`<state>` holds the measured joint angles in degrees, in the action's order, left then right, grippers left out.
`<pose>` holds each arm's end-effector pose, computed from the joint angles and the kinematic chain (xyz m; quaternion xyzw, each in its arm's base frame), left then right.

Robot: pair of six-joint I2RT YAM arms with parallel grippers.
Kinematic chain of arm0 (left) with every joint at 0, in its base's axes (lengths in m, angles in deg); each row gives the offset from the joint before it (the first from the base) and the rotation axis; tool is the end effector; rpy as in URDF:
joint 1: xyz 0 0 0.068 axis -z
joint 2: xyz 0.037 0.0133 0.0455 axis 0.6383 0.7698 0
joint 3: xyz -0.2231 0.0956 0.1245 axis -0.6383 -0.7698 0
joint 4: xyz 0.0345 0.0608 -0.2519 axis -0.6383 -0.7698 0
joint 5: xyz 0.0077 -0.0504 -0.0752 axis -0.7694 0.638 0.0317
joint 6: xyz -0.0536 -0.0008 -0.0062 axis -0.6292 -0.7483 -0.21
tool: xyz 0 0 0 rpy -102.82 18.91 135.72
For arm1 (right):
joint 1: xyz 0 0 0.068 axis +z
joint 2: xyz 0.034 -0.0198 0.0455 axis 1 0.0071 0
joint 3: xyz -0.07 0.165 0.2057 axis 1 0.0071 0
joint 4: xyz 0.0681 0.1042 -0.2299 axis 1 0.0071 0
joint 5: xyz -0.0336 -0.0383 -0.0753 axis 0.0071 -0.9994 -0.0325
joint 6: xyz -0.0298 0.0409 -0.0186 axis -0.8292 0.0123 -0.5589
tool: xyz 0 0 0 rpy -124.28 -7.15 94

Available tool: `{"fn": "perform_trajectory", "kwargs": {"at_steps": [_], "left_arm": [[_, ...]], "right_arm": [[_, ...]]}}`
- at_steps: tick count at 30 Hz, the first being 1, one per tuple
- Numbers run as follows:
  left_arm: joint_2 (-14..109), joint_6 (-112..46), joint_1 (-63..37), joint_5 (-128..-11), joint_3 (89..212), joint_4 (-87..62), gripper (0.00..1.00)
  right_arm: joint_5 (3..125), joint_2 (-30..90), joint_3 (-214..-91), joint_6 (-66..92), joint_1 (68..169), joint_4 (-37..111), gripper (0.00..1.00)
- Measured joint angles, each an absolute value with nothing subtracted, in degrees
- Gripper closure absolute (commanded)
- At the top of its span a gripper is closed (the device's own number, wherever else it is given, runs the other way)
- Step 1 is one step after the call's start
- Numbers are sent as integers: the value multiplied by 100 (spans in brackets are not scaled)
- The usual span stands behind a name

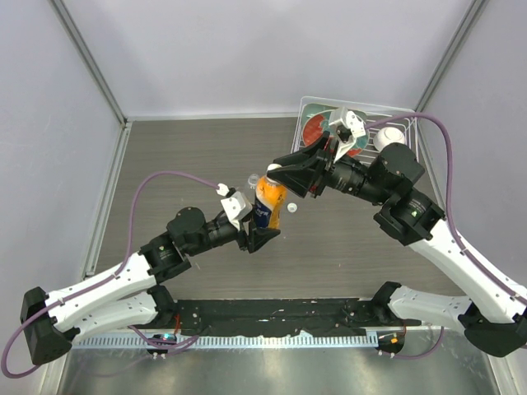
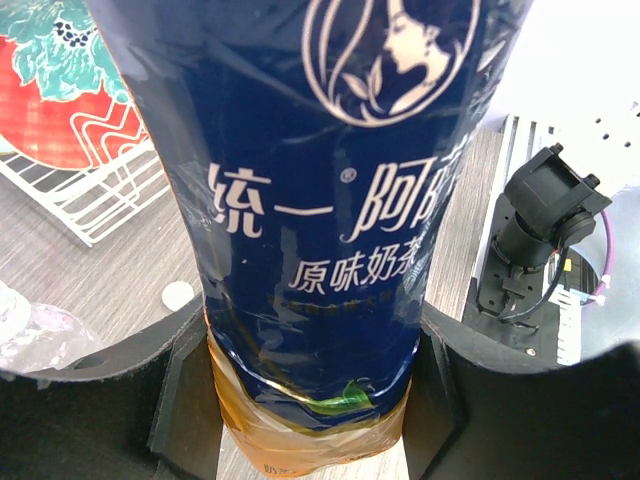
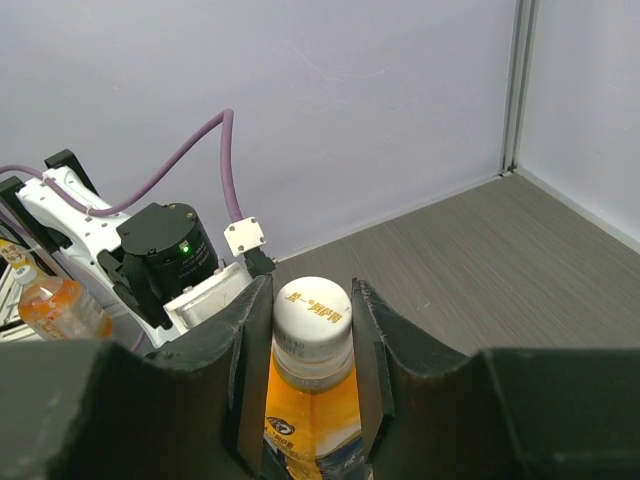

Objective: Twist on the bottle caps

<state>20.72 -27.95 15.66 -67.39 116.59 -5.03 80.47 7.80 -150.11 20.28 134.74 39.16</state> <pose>0.1125 -0.1740 0.3239 0.3506 0.6209 -0.4157 0.5646 0.1383 0.1600 0.4791 -0.3247 0.5527 0.4893 0.5913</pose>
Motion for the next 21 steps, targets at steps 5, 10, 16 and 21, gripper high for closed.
{"fn": "perform_trajectory", "kwargs": {"at_steps": [5, 10, 16, 21], "left_arm": [[2079, -2644, 1560, -6916, 11659, -507, 56], [2228, -2367, 1562, -7358, 11734, -540, 63], [2542, -2135, 1560, -7909, 12099, -783, 69], [2551, -2006, 1542, -8208, 12215, -951, 69]], "right_arm": [[7774, 799, -15063, 1982, 13614, 4038, 80], [7002, 832, -15105, 1822, 13983, 4180, 85], [5892, 1079, -15413, 1656, 14556, 4386, 90], [5022, 1250, -15671, 1564, 14910, 4644, 91]]}}
